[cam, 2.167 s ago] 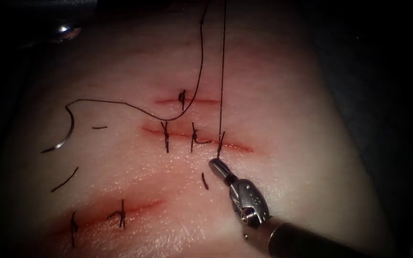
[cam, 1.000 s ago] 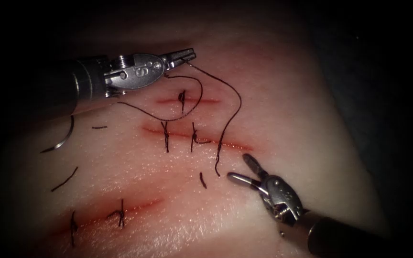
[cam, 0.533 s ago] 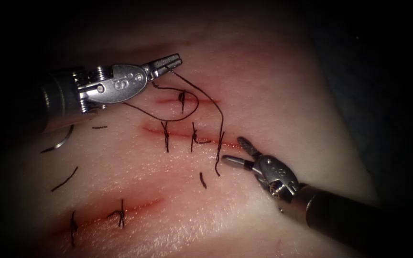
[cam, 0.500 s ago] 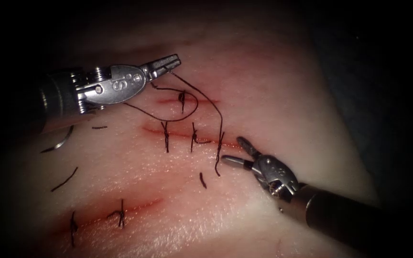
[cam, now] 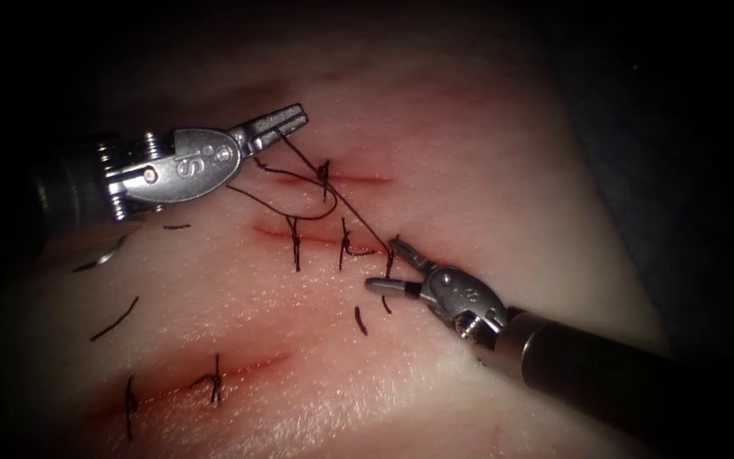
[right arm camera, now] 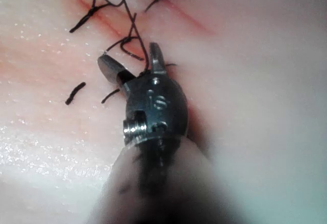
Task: Wound Closure
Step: Snip the long suture end with the right hand.
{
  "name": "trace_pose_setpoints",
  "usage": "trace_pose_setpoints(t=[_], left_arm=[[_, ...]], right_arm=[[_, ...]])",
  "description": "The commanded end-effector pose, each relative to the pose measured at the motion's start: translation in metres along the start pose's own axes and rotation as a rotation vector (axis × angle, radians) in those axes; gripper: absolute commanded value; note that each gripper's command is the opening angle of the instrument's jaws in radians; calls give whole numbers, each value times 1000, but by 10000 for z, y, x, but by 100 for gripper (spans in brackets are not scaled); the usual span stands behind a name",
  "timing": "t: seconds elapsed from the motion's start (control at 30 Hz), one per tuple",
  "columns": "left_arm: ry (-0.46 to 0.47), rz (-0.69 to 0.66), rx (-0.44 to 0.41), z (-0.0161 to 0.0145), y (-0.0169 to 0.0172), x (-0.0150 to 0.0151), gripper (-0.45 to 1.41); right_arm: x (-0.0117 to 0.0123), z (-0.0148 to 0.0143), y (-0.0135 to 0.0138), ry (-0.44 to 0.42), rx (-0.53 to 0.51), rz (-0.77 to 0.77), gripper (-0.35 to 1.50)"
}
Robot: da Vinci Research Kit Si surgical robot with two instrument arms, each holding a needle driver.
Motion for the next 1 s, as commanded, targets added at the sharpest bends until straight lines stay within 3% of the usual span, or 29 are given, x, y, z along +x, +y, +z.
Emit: trace_pose_setpoints(t=[0.03,0.5,1.0], left_arm=[[5,3,0,5,-1,2,-45],[7,-2,11,4,5,13,-45],[9,8,16,-6,13,15,-45]], right_arm=[[6,16,0,17,-4,-27,136],[18,51,-19,45,43,-138,138],[35,56,-10,58,36,-160,136]])
